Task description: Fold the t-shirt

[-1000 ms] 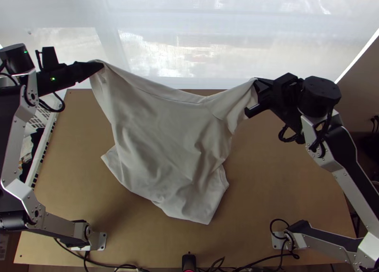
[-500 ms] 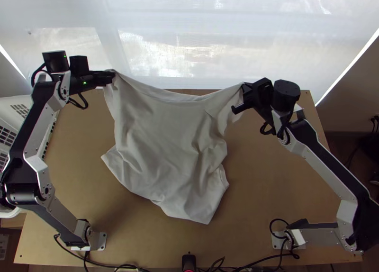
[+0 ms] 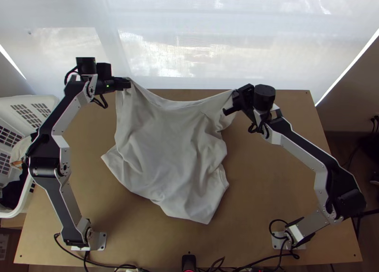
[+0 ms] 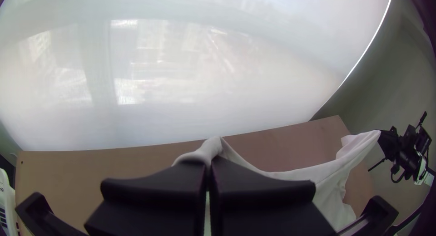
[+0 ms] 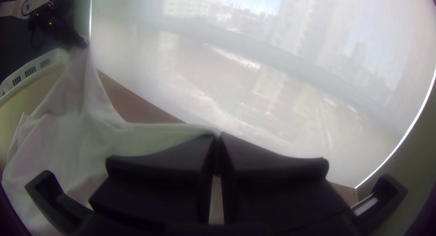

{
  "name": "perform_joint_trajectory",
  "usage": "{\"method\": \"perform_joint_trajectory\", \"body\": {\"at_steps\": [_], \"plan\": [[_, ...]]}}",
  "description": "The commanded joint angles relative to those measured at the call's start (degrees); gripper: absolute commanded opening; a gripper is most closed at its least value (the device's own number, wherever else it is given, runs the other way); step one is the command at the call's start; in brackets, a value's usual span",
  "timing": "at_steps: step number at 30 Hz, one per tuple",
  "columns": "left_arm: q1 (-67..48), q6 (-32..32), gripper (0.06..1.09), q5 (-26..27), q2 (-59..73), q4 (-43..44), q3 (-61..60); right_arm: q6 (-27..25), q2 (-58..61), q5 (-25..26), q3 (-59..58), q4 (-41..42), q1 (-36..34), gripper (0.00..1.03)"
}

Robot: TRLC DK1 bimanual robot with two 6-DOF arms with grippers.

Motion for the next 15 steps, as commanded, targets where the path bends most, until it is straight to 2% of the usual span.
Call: {"method": "perform_joint_trajectory", "body": {"at_steps": [1, 10, 11, 12, 13, 14, 15], "plan": [[-1.8, -0.5, 0.09, -1.0, 6.5, 0.8, 3.3, -0.3, 6.0, 1.5, 0.1, 4.0, 0.7, 0.02], [-2.7, -1.2, 0.09, -2.0, 11.5, 0.1, 8.5, -0.6, 10.5, 2.0, 1.6, 5.8, 0.1, 0.03], [-2.8, -1.4, 0.09, -2.0, 11.6, -0.6, 9.2, -0.5, 10.6, 2.0, 1.7, 6.0, 0.2, 0.05], [-2.7, -1.8, 0.09, -2.0, 11.6, -1.2, 9.5, -0.3, 10.6, 2.0, 1.7, 6.0, 0.2, 0.14], [-2.7, -2.4, 0.14, -2.0, 11.3, -1.8, 9.8, -0.1, 10.6, 2.0, 1.8, 6.0, 0.2, 0.28], [-2.7, -2.8, 0.28, -2.0, 11.0, -2.8, 10.2, 0.1, 10.5, 2.0, 2.1, 5.9, 0.2, 0.47], [-2.7, -3.3, 0.46, -1.9, 10.9, -5.0, 11.3, 0.1, 10.3, 2.0, 2.2, 5.3, 0.3, 0.75]]}}
